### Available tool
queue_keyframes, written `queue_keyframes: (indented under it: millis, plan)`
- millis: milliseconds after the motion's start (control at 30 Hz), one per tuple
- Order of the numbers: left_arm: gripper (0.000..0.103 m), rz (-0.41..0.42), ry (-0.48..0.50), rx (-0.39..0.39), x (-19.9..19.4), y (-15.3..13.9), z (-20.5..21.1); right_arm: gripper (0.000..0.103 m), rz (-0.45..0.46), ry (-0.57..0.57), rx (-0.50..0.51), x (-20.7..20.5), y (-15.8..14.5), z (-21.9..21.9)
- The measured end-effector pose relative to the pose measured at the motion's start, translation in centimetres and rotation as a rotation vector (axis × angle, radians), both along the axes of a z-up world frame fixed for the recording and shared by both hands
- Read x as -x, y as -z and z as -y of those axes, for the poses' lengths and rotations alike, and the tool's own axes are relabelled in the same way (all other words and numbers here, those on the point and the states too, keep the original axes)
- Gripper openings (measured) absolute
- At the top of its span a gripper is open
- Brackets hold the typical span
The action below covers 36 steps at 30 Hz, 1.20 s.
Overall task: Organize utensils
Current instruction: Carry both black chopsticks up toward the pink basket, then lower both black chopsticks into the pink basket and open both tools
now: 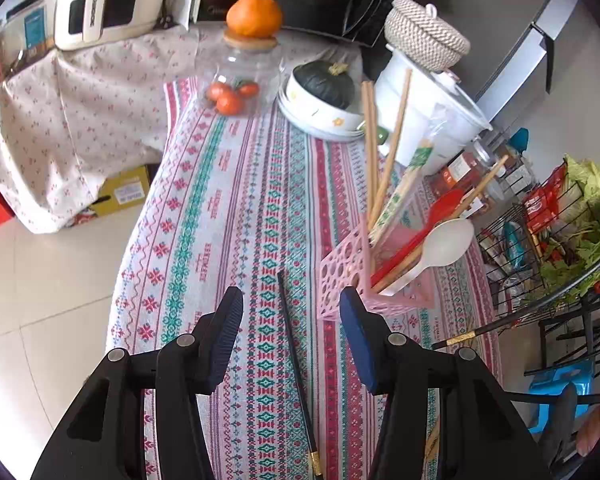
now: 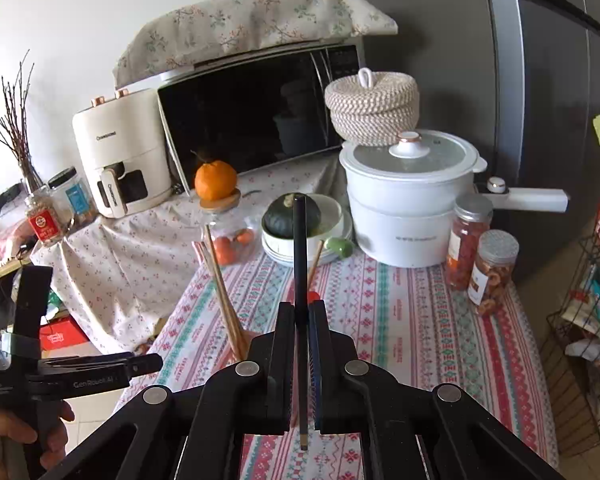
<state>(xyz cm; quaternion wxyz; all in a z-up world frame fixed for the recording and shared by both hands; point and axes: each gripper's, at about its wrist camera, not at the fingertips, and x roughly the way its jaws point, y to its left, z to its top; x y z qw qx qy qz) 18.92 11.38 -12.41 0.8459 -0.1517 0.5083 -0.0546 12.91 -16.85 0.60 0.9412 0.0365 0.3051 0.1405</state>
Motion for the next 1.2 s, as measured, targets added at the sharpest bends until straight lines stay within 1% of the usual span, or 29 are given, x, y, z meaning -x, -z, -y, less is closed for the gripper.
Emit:
queue_keyframes:
  millis: [100, 200, 267, 433, 500, 533, 633, 767, 800, 900, 967, 1033, 1200]
  plan:
    - [0.053, -0.099, -0.009, 0.006, -1.1, 3.7, 0.2, 0.005, -0.023, 0.006, 0.007, -0.3, 0.7, 0.3]
    - [0.051, -0.154, 0.004, 0.02, -1.7, 6.1, 1.0, 0.005, -0.035, 0.01, 0.01, -0.4, 1.1, 0.5]
    - [0.043, -0.175, 0.025, 0.011, -2.0, 7.1, 1.9, 0.005, -0.04, 0.009, 0.01, -0.4, 1.2, 0.6]
    - [0.032, -0.224, 0.071, -0.032, -2.6, 9.0, 3.8, 0.005, -0.05, 0.005, 0.018, -0.3, 1.5, 0.8]
    - [0.03, -0.248, 0.078, -0.051, -2.5, 9.7, 4.3, 0.005, -0.054, 0.005, 0.019, -0.3, 1.6, 0.9]
    - [0.03, -0.229, 0.084, -0.072, -2.4, 9.6, 4.7, 0.005, -0.055, 0.006, 0.019, -0.3, 1.6, 1.0]
    - [0.029, -0.227, 0.11, -0.132, -2.3, 9.6, 5.6, 0.005, -0.058, 0.01, 0.018, -0.3, 1.7, 1.1]
    - [0.011, -0.215, 0.132, -0.23, -1.7, 9.8, 6.3, 0.005, -0.065, 0.012, 0.024, -0.5, 1.9, 1.0]
    - [0.01, -0.218, 0.132, -0.24, -1.5, 9.8, 6.3, 0.005, -0.068, 0.012, 0.026, -0.5, 2.0, 0.9]
    - [0.007, -0.234, 0.115, -0.215, -1.4, 9.8, 5.8, 0.005, -0.075, 0.007, 0.038, -0.5, 2.4, 0.5]
    - [0.005, -0.231, 0.094, -0.181, -1.1, 9.4, 4.7, 0.005, -0.075, 0.001, 0.045, -0.4, 2.5, 0.2]
    - [0.005, -0.182, 0.08, -0.191, -0.5, 8.0, 4.2, 0.005, -0.069, -0.005, 0.049, -0.1, 2.5, 0.0]
    - [0.005, -0.033, 0.052, -0.17, 0.6, 2.9, 3.0, 0.005, -0.037, -0.011, 0.043, 0.8, 1.6, -0.1]
